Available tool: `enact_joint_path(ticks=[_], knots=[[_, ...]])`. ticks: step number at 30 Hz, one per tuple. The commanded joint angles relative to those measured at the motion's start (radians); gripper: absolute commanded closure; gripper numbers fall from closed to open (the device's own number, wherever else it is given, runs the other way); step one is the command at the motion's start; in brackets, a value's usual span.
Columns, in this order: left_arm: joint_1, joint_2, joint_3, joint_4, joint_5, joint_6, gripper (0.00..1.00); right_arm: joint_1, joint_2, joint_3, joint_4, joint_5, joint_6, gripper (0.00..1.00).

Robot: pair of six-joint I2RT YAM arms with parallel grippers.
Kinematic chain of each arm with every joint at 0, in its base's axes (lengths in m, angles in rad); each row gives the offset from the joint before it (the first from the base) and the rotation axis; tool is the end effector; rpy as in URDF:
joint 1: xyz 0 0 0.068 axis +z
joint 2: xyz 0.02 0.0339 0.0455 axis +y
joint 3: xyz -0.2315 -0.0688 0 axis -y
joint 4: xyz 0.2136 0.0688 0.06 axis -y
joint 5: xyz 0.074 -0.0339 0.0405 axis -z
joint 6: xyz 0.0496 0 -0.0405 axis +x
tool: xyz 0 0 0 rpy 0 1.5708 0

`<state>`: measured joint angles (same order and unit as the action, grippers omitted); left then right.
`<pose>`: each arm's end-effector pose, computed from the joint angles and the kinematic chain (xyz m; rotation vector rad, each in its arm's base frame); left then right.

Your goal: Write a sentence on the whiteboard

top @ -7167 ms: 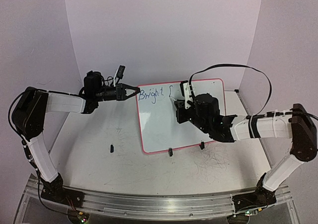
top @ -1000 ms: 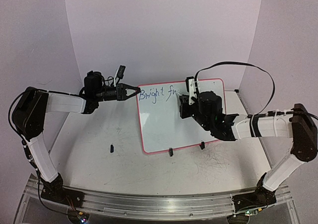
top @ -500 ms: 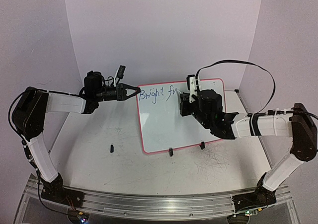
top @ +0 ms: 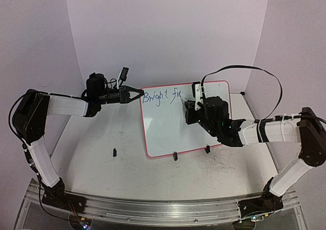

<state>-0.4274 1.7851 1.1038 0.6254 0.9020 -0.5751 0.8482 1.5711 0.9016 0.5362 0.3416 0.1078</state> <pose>0.3274 -0.1919 0.2459 0.6364 1.7136 -1.4610 0.2403 0.2474 0.2434 -0.3748 1.6728 0.4226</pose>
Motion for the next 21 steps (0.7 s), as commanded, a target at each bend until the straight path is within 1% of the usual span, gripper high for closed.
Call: enact_joint_path(ticks=[1, 5, 9, 21], knots=[[-0.039, 0.005, 0.005, -0.022, 0.03, 0.017, 1.0, -0.004, -0.058, -0.002, -0.035, -0.002, 0.003, 1.0], [-0.038, 0.007, 0.006, -0.021, 0.03, 0.017, 1.0, -0.013, -0.083, 0.021, -0.022, -0.027, -0.002, 1.0], [-0.039, 0.006, 0.006, -0.022, 0.03, 0.017, 1.0, -0.033, -0.046, 0.062, -0.019, -0.03, -0.012, 1.0], [-0.039, 0.003, 0.007, -0.024, 0.032, 0.018, 1.0, -0.037, 0.011, 0.13, -0.013, -0.02, -0.034, 1.0]])
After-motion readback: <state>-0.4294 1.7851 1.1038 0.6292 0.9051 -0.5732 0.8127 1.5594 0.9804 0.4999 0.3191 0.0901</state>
